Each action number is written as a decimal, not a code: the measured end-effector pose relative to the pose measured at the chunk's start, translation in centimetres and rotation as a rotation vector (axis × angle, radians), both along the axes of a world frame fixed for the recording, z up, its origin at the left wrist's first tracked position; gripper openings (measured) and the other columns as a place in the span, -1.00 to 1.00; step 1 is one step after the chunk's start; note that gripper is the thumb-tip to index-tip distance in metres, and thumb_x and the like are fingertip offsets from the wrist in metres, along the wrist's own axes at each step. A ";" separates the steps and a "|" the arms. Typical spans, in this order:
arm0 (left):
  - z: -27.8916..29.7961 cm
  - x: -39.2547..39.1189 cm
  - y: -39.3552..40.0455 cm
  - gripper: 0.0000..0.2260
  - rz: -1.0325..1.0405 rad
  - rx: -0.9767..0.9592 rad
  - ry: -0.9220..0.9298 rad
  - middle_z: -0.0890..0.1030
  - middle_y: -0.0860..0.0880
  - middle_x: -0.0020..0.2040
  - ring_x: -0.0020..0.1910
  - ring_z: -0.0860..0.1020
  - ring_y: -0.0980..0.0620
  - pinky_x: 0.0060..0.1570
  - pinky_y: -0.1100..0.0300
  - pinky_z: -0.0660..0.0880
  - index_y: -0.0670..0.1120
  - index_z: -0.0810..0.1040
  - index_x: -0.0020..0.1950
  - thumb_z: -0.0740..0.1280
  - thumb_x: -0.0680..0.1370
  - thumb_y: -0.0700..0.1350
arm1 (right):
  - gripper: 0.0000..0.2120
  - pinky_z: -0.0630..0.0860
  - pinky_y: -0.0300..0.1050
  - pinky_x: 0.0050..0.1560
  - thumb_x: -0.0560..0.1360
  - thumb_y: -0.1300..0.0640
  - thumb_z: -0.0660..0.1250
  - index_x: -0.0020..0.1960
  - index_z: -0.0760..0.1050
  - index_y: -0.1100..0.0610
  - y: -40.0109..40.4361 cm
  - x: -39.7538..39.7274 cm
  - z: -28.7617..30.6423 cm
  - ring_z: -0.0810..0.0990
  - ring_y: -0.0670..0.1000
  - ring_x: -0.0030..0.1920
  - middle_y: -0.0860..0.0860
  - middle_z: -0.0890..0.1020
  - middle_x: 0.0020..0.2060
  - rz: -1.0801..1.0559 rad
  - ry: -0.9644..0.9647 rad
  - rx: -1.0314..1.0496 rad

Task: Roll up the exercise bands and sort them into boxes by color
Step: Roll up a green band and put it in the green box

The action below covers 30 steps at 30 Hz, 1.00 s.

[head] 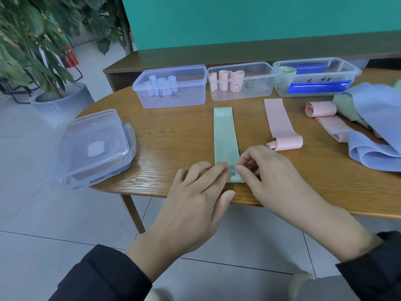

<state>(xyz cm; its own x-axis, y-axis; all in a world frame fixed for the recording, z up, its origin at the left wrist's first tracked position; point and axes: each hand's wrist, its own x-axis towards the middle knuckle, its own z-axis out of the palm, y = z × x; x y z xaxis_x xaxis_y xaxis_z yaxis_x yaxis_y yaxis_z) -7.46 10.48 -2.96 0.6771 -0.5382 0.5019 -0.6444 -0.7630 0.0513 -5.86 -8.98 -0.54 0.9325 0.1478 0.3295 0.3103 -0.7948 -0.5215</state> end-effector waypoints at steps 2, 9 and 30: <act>0.3 0.1 -0.1 -0.54 0.025 0.038 0.022 0.52 0.00 0.42 0.34 0.45 -0.05 0.21 -0.01 0.41 -0.13 0.57 0.38 0.05 0.72 0.10 | -0.95 0.35 -0.47 -0.19 0.59 0.10 0.36 -0.05 0.51 0.02 0.1 0.2 0.0 0.50 -0.19 -0.15 -0.12 0.53 -0.13 -0.024 -0.019 0.006; 0.6 0.3 -0.3 -0.47 0.060 0.065 0.103 0.49 0.00 0.46 0.44 0.40 -0.02 0.28 -0.04 0.38 -0.08 0.55 0.40 -0.07 0.73 0.15 | -0.97 0.42 -0.43 -0.02 0.58 0.16 0.40 -0.04 0.60 0.07 -0.5 -1.1 -0.8 0.55 -0.18 -0.10 -0.13 0.62 -0.11 0.105 -0.258 0.056; -0.3 1.3 -0.2 -0.69 -0.024 -0.194 -0.005 0.64 0.11 0.22 0.31 0.50 0.09 0.21 0.05 0.44 -0.08 0.65 0.26 0.21 0.67 0.01 | -0.21 0.14 -0.10 0.51 0.52 -0.31 -0.42 0.61 0.15 -0.12 -0.7 -1.2 0.2 0.00 -0.10 0.61 -0.25 0.20 0.57 0.126 0.082 -0.405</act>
